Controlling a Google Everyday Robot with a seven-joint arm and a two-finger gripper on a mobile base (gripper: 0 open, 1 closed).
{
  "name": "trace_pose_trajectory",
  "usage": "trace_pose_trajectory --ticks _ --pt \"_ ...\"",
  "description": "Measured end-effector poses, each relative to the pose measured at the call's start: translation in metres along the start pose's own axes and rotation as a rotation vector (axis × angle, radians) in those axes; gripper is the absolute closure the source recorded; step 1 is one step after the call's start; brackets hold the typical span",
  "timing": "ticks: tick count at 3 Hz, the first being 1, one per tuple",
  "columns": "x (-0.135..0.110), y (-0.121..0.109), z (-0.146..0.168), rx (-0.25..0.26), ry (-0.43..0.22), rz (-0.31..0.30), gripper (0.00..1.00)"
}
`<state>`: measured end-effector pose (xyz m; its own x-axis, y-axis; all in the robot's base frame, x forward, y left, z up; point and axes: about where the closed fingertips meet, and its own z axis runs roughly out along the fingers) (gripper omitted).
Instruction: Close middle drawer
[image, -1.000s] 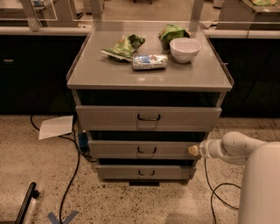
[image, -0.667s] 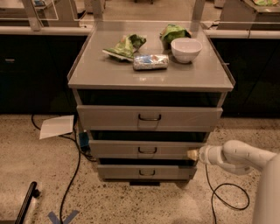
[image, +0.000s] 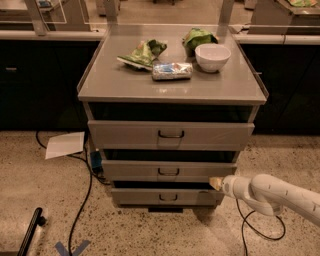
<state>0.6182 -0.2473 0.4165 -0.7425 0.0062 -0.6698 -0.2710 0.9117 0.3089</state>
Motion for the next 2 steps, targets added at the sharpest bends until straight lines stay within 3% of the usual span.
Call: trace_pose_trajectory --ticks 2 --pt "0.0000 0.0000 0.0001 0.000 0.000 0.000 0.34"
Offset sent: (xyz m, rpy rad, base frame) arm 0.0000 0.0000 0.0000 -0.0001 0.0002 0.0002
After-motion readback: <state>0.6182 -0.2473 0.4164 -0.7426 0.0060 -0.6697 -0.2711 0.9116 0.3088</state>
